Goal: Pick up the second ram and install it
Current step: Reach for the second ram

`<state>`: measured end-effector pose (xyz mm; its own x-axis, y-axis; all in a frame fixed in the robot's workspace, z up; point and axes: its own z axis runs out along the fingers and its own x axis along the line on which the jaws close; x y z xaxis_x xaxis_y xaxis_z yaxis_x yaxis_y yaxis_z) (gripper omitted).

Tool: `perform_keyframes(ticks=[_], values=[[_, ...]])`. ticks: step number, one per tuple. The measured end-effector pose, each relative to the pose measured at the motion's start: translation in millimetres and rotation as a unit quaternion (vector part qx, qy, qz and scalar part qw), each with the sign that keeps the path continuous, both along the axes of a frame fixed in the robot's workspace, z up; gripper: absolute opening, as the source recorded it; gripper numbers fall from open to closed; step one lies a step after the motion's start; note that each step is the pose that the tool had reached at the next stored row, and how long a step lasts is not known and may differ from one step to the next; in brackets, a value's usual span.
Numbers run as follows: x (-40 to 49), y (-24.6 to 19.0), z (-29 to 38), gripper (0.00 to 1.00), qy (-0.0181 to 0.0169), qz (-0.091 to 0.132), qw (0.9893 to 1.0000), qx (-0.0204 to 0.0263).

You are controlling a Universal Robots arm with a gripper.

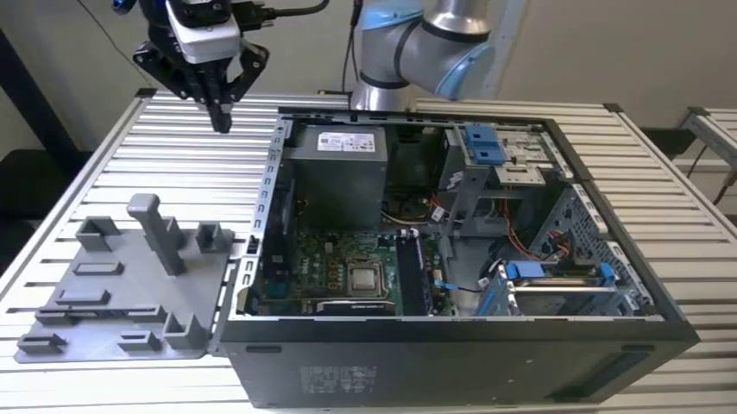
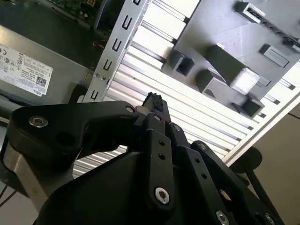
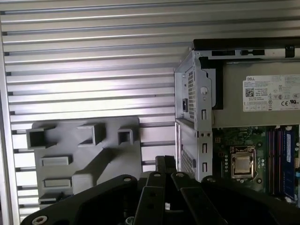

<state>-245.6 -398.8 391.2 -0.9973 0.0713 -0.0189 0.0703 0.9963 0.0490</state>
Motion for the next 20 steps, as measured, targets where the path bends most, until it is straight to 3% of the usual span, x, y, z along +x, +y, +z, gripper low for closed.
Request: perform_keyframes(ticks=[20], values=[[-48.9, 0.0, -1.1, 0.11, 0.0, 0.0, 1.0, 0.0]])
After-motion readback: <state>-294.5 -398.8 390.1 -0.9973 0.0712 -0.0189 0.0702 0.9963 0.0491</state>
